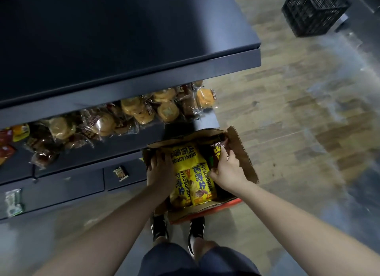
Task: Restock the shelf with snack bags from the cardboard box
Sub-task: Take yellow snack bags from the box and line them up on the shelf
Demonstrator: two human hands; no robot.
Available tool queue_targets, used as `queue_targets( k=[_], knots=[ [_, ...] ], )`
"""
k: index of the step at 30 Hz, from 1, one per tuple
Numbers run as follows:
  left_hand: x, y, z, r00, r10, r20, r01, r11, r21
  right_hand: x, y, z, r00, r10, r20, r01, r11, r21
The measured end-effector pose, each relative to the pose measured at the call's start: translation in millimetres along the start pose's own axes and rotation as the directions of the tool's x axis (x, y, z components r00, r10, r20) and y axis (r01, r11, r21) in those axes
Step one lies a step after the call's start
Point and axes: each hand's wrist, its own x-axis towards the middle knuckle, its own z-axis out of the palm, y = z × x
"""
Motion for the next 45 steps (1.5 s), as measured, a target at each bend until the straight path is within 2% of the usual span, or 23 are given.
queue_targets(
  k=[4, 7, 11, 15, 18, 21, 24, 28, 33, 35, 38, 43, 45],
  knots=[
    [6.1, -2.3, 9.7, 1.0, -0.012, 0.009, 0.009, 0.976, 0.219, 14.2, 2.7, 12.6, 0.999, 0.04, 0.012, -0.041, 0.999, 0.019],
    [7.7, 3.0, 9.2, 0.998, 0.0, -0.058, 0.021, 0.931, 0.363, 21.8, 4.8, 11.3, 0.998, 0.06, -0.026, -0.058, 0.997, 0.043],
    [12.6, 11.4, -0.1, 0.998, 0.067, 0.009, -0.065, 0.898, 0.436, 22.1, 4.5, 8.6, 0.997, 0.057, -0.058, -0.054, 0.997, 0.059],
    [4.5, 22.0, -12.5, 0.994, 0.046, 0.101, -0.089, 0.875, 0.476, 17.8, 5.1, 2.6, 0.996, 0.073, -0.055, -0.06, 0.976, 0.209],
    [-3.8, 29.8, -15.3, 0.983, -0.012, 0.183, -0.079, 0.87, 0.486, 13.8, 8.6, 3.8, 0.997, 0.067, -0.043, -0.056, 0.971, 0.234],
    [-5.1, 34.7, -10.9, 0.991, 0.0, 0.137, -0.053, 0.923, 0.381, 10.5, 8.4, 6.6, 0.997, 0.076, -0.028, -0.07, 0.98, 0.188],
    [-3.6, 36.9, 2.0, 0.974, -0.063, 0.216, 0.032, 0.989, 0.146, 9.8, 2.2, 8.9, 0.993, 0.115, -0.008, -0.113, 0.984, 0.138],
    [-2.4, 32.5, 10.9, 0.967, -0.092, 0.238, 0.096, 0.995, -0.006, 9.8, -6.7, 13.4, 0.984, 0.176, 0.021, -0.177, 0.974, 0.14],
    [3.2, 20.3, 3.8, 0.964, -0.013, 0.265, 0.048, 0.991, -0.127, 13.2, -9.6, 3.7, 0.975, 0.209, 0.073, -0.215, 0.972, 0.093],
    [3.7, 18.1, -4.0, 0.971, -0.02, 0.237, 0.066, 0.98, -0.188, 15.0, -7.9, -4.6, 0.976, 0.191, 0.108, -0.209, 0.96, 0.188],
    [-1.9, 11.6, -16.7, 0.986, -0.005, 0.166, 0.048, 0.965, -0.258, 9.9, -3.9, -20.7, 0.973, 0.164, 0.161, -0.222, 0.854, 0.471],
    [-26.5, -6.9, -39.1, 0.996, 0.088, -0.011, -0.085, 0.908, -0.411, -12.7, 2.2, -45.8, 0.999, 0.005, 0.049, -0.036, 0.756, 0.654],
    [-36.9, -13.1, -50.8, 0.992, 0.083, -0.093, -0.116, 0.893, -0.436, -23.2, -0.3, -54.4, 0.998, -0.057, 0.006, 0.038, 0.736, 0.676]
  ],
)
